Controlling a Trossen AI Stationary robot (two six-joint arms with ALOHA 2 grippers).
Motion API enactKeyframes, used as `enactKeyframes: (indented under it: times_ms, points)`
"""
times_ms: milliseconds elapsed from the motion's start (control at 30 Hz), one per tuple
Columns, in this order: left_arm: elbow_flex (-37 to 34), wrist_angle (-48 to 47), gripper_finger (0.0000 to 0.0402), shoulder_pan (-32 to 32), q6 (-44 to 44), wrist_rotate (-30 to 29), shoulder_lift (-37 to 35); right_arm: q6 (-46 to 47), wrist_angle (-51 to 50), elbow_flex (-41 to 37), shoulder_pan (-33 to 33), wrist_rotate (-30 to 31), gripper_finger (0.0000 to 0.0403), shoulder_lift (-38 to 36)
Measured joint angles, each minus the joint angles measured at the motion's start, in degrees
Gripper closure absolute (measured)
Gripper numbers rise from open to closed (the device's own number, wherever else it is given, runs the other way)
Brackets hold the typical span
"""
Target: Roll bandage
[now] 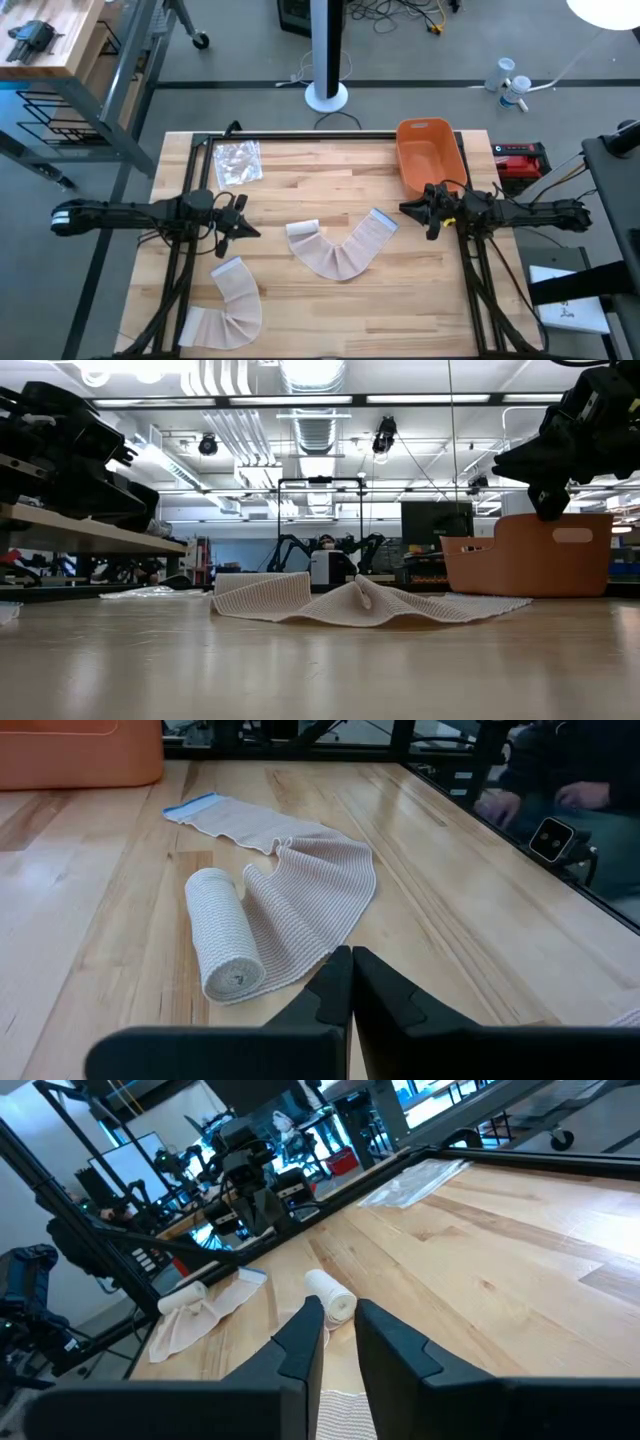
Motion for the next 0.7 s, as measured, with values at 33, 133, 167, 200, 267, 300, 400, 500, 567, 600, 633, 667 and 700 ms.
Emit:
enactKeyframes:
  times_ms: [33,133,167,200,267,300,400,500,567,600,633,667,700]
  points:
    - [0.0,0.0,0.0402,0.0,0.0,0.0,0.0,0.0,0.0,0.0,0.0,0.0,0.0352,0.0]
    - [0.0,0.0,0.0402,0.0,0.0,0.0,0.0,0.0,0.0,0.0,0.0,0.0,0.0358,0.0]
    - [0.0,0.0,0.0401,0.0,0.0,0.0,0.0,0.0,0.0,0.0,0.0,0.0,0.0359,0.0]
    - [0.0,0.0,0.0402,0.0,0.0,0.0,0.0,0.0,0.0,0.0,0.0,0.0,0.036,0.0]
    - [0.0,0.0,0.0402,0.0,0.0,0.0,0.0,0.0,0.0,0.0,0.0,0.0,0.0362,0.0]
    - [0.0,0.0,0.0402,0.0,0.0,0.0,0.0,0.0,0.0,0.0,0.0,0.0,0.0362,0.0]
    - [0.0,0.0,0.0402,0.0,0.0,0.0,0.0,0.0,0.0,0.0,0.0,0.0,0.0359,0.0]
    - [0.0,0.0,0.0402,0.0,0.0,0.0,0.0,0.0,0.0,0.0,0.0,0.0,0.0353,0.0]
    - [0.0,0.0,0.0402,0.0,0.0,0.0,0.0,0.0,0.0,0.0,0.0,0.0,0.0348,0.0]
    - [0.0,0.0,0.0401,0.0,0.0,0.0,0.0,0.0,0.0,0.0,0.0,0.0,0.0346,0.0]
    - [0.0,0.0,0.0402,0.0,0.0,0.0,0.0,0.0,0.0,0.0,0.0,0.0,0.0344,0.0]
    - [0.0,0.0,0.0401,0.0,0.0,0.0,0.0,0.0,0.0,0.0,0.0,0.0,0.0341,0.0]
    - [0.0,0.0,0.0402,0.0,0.0,0.0,0.0,0.0,0.0,0.0,0.0,0.0,0.0339,0.0]
